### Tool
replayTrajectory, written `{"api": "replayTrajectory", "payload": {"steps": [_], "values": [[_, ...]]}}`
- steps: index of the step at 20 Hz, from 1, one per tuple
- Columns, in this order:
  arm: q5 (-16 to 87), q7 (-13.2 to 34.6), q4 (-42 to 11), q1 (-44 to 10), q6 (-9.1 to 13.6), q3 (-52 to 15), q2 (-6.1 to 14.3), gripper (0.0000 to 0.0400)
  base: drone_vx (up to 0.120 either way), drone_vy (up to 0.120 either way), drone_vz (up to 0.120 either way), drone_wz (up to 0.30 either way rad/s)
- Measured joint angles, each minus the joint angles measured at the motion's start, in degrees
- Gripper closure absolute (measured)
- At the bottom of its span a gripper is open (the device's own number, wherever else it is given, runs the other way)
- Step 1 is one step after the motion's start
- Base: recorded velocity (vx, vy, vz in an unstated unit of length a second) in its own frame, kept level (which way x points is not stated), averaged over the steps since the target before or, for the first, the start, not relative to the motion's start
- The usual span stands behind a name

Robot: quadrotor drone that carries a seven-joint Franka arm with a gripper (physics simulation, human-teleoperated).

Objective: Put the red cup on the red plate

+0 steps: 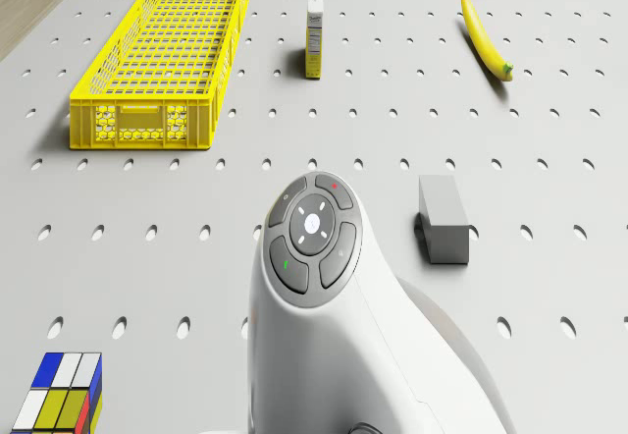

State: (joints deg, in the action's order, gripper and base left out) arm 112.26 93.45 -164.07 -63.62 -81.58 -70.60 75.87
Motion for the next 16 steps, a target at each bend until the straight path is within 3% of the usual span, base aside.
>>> {"api": "replayTrajectory", "payload": {"steps": [6,11,13,16], "values": [[-0.62,0.30,0.01,-0.33,-0.67,-0.43,0.80,0.0295,0.000,0.000,0.000,0.000],[-3.82,0.94,-0.54,-0.73,0.08,-3.65,1.06,0.0299,0.000,0.000,0.008,0.000],[-5.48,1.25,-0.77,-0.96,0.48,-5.34,1.15,0.0299,0.000,0.000,0.120,0.000],[-7.33,1.63,-0.95,-1.28,0.70,-7.17,1.44,0.0300,0.093,-0.120,0.120,0.000]]}}
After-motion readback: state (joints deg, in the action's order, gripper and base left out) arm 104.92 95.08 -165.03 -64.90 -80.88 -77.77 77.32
